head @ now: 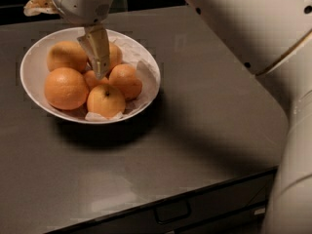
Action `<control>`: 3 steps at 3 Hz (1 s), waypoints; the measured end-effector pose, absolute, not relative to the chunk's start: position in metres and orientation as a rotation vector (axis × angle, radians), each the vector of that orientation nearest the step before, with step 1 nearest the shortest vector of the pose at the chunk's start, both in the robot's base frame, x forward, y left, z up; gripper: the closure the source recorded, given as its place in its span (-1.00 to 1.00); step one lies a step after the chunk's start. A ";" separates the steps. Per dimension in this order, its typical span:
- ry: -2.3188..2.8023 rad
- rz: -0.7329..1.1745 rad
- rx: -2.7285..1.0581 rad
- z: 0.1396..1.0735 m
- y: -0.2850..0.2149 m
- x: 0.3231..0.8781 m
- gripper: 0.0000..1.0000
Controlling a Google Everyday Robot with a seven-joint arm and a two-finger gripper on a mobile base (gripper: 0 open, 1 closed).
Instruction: Pick orange from white bowl
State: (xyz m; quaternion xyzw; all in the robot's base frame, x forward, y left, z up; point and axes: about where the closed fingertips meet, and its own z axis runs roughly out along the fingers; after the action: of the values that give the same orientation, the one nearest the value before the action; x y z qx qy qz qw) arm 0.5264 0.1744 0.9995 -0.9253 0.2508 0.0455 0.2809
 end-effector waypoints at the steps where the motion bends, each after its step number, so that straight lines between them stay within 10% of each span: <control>1: 0.672 0.122 -2.480 1.000 0.174 0.526 -1.00; 3: 0.630 0.159 -2.450 0.979 0.201 0.518 -0.78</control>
Offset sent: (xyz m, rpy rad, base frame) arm -0.0073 0.0246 -0.0304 0.0497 0.0264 0.0261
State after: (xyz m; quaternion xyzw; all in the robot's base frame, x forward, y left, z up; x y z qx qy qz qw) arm 0.5177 0.2006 0.9792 -0.9225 0.2371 0.0600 0.2988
